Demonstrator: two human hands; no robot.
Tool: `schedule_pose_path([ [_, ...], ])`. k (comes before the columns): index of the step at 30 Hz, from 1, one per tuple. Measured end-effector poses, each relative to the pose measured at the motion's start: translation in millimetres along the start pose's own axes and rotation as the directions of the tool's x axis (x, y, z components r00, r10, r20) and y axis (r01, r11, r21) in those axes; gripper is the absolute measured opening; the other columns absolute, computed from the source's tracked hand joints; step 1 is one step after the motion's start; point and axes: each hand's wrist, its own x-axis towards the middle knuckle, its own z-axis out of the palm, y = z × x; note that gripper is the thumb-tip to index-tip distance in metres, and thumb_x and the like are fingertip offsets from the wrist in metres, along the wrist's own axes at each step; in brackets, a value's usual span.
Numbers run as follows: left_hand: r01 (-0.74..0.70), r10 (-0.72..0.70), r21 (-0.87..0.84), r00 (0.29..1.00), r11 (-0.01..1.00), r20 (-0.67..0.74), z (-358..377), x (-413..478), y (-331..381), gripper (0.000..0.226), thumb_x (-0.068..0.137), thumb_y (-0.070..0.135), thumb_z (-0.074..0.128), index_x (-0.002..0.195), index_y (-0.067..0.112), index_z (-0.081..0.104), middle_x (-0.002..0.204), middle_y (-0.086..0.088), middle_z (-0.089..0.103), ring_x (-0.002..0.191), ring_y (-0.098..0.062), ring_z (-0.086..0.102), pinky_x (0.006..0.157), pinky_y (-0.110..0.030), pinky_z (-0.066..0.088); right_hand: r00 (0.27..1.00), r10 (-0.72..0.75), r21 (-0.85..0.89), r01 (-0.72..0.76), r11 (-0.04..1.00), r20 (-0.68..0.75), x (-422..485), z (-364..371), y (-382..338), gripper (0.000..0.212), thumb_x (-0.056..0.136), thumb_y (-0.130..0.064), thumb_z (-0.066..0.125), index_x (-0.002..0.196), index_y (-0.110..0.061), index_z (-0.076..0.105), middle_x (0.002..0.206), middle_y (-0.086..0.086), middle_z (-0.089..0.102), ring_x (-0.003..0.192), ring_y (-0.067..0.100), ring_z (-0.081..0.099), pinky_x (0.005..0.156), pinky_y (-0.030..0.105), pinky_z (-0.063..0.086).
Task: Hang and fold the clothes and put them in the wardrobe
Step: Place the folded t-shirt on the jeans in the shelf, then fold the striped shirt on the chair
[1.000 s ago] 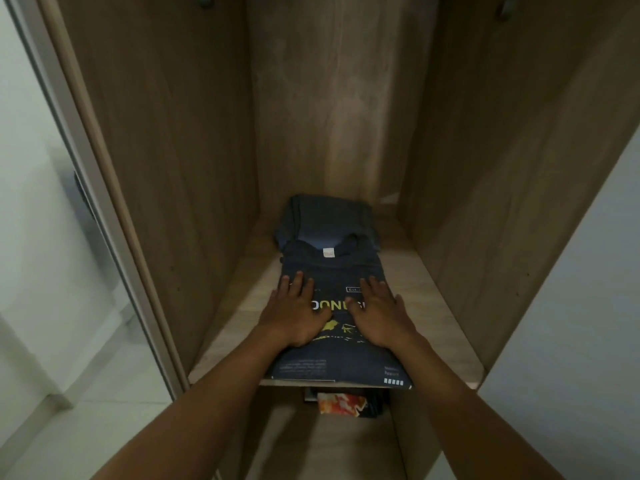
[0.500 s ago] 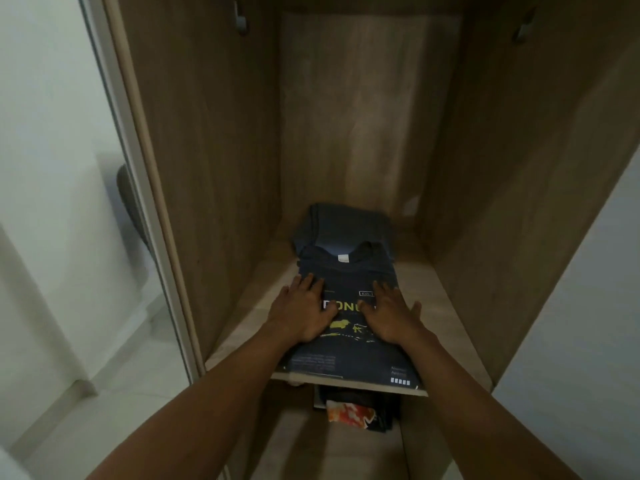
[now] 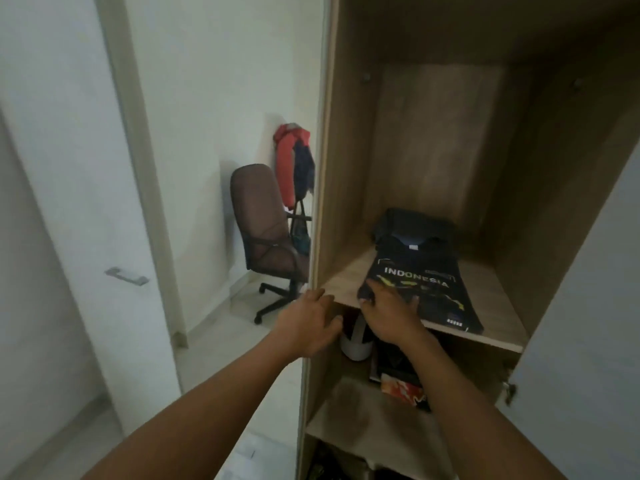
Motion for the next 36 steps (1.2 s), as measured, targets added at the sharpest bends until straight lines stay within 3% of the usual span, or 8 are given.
schedule_pose_path([
  [3,0.134,-0.134,0.055,0.991,0.989,0.005,-13.6,-100.0,-56.7,0.063,0.098,0.059,0.036,0.150,0.023,0.038,0.158,-0.004,0.036,0.142,-0.024,0.038,0.111,-0.043,0.039,0.985,-0.098,0.080,0.087,0.993,0.143,-72.1,55.9,-58.8,0.055,0.103,-0.043,0.037,0.154,-0.027,0.024,0.163,0.000,0.020,0.152,0.027,0.009,0.119,0.062,-0.001],
  [6,0.339,-0.339,0.066,0.941,0.938,-0.020,-32.9,-216.4,-115.8,0.062,0.099,0.056,0.036,0.150,0.021,0.038,0.159,-0.003,0.034,0.143,-0.022,0.035,0.113,-0.042,0.036,0.926,-0.229,0.143,0.193,0.971,0.300,-141.6,115.8,-123.5,0.060,0.102,-0.052,0.035,0.155,-0.025,0.023,0.163,0.002,0.024,0.150,0.024,0.019,0.122,0.054,0.010],
  [8,0.479,-0.477,0.070,0.878,0.875,-0.037,-44.8,-300.8,-149.9,0.060,0.101,0.053,0.035,0.151,0.020,0.036,0.160,-0.003,0.031,0.145,-0.022,0.032,0.114,-0.041,0.033,0.863,-0.312,0.136,0.280,0.950,0.397,-186.9,151.7,-169.2,0.062,0.102,-0.058,0.028,0.156,-0.027,0.021,0.163,0.000,0.024,0.150,0.022,0.019,0.122,0.055,0.003],
  [13,0.792,-0.788,0.046,0.611,0.609,-0.072,-68.2,-511.5,-208.6,0.061,0.101,0.054,0.034,0.152,0.020,0.034,0.160,-0.003,0.030,0.146,-0.021,0.029,0.115,-0.039,0.031,0.666,-0.475,0.140,0.492,0.859,0.575,-299.7,227.6,-284.1,0.066,0.101,-0.062,0.023,0.157,-0.029,0.016,0.164,-0.002,0.022,0.151,0.018,0.017,0.119,0.056,0.000],
  [17,0.935,-0.933,0.004,0.353,0.354,-0.074,-78.6,-656.4,-221.3,0.061,0.100,0.054,0.033,0.150,0.019,0.036,0.157,-0.003,0.035,0.143,-0.022,0.034,0.114,-0.041,0.033,0.483,-0.604,0.160,0.682,0.714,0.634,-388.2,280.5,-365.8,0.066,0.100,-0.062,0.023,0.157,-0.028,0.018,0.162,-0.002,0.027,0.149,0.018,0.024,0.120,0.054,0.008],
  [20,0.980,-0.980,-0.067,0.182,0.188,-0.083,-81.2,-748.4,-219.5,0.056,0.099,0.053,0.035,0.144,0.020,0.043,0.150,-0.002,0.043,0.137,-0.021,0.041,0.111,-0.041,0.037,0.316,-0.661,0.227,0.768,0.599,0.680,-454.5,313.5,-421.5,0.065,0.101,-0.060,0.023,0.157,-0.028,0.017,0.162,-0.001,0.026,0.149,0.019,0.024,0.120,0.054,0.006],
  [26,0.981,-0.993,-0.161,-0.114,-0.110,-0.012,-80.3,-894.4,-233.6,0.066,0.099,0.058,0.033,0.154,0.021,0.030,0.161,-0.001,0.028,0.145,-0.022,0.032,0.114,-0.043,0.035,0.052,-0.689,0.349,0.833,0.429,0.723,-566.2,382.9,-520.0,0.063,0.102,-0.058,0.025,0.157,-0.029,0.016,0.161,-0.002,0.027,0.148,0.021,0.026,0.120,0.054,0.008],
  [36,0.902,-0.927,-0.213,-0.361,-0.375,0.105,-85.3,-1044.2,-308.1,0.052,0.091,0.059,0.035,0.124,0.023,0.052,0.132,-0.002,0.054,0.120,-0.024,0.054,0.094,-0.045,0.050,-0.197,-0.597,0.469,0.814,0.342,0.778,-688.2,510.9,-663.3,0.059,0.103,-0.049,0.036,0.156,-0.025,0.023,0.159,0.000,0.033,0.146,0.024,0.031,0.120,0.060,0.011],
])
